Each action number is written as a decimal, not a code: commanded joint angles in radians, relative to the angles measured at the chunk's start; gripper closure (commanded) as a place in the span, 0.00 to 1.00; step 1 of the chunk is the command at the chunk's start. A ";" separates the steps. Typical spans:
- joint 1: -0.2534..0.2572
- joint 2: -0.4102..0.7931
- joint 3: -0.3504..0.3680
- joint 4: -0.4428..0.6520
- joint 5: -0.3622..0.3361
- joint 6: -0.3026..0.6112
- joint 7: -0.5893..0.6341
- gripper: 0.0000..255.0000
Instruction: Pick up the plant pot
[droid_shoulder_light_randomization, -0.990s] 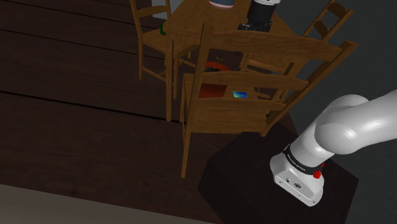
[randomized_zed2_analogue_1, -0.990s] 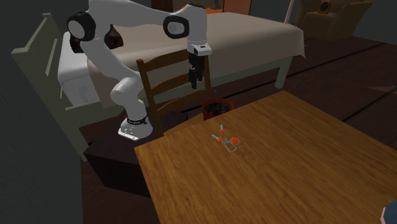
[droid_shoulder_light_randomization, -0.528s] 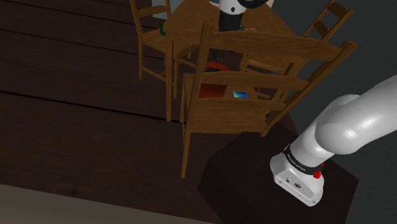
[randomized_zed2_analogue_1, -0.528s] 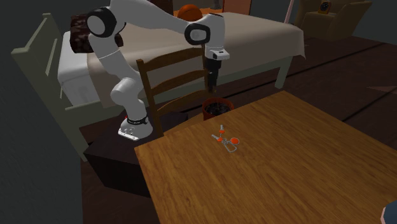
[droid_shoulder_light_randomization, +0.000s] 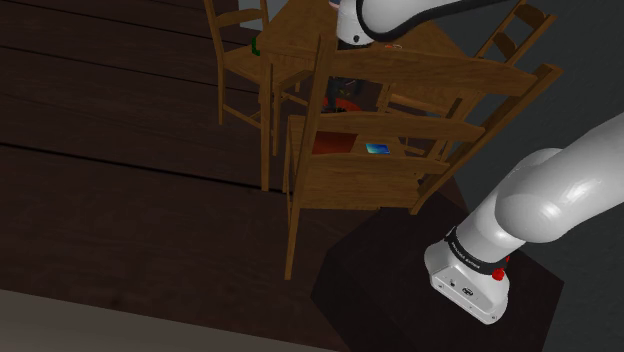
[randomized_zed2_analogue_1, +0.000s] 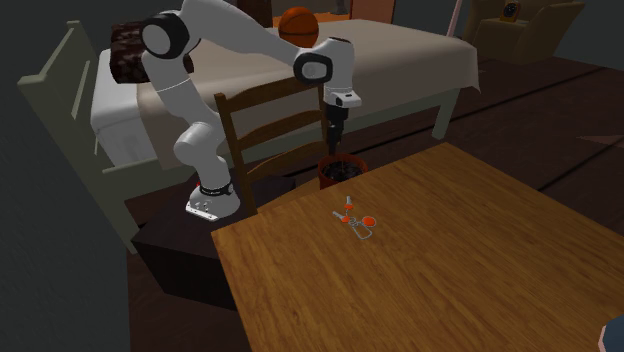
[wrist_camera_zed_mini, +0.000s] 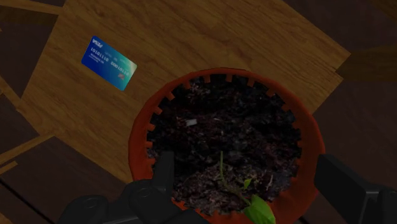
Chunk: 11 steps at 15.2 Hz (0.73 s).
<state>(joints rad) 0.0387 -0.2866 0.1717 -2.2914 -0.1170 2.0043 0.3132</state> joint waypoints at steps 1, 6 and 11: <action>0.000 0.005 0.001 -0.005 -0.001 0.010 0.002 0.00; 0.000 0.007 0.001 -0.003 -0.002 0.010 0.003 1.00; 0.000 0.005 0.001 -0.005 -0.001 0.010 0.002 1.00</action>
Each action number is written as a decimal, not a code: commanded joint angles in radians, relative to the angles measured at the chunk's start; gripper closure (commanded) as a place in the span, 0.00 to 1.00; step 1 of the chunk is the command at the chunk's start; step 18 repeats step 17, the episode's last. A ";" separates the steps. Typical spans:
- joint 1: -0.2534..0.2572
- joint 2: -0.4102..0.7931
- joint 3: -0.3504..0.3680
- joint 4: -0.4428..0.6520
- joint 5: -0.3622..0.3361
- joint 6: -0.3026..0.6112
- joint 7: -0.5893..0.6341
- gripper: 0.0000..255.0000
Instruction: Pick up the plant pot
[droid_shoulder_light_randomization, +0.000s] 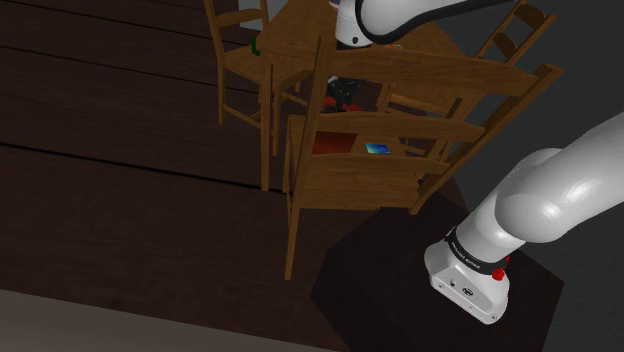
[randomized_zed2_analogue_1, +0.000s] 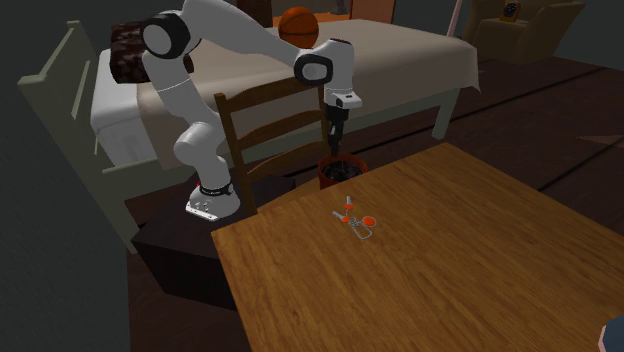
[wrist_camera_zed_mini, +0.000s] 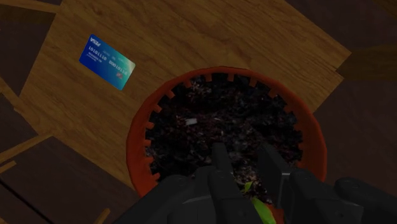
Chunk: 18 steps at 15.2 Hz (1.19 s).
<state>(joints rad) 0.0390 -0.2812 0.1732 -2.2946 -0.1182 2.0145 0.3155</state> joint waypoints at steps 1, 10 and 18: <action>0.000 -0.005 -0.001 0.008 0.001 -0.014 -0.002 1.00; 0.000 -0.029 -0.005 0.107 0.010 -0.135 -0.022 1.00; 0.000 -0.034 -0.006 0.171 0.012 -0.204 -0.032 1.00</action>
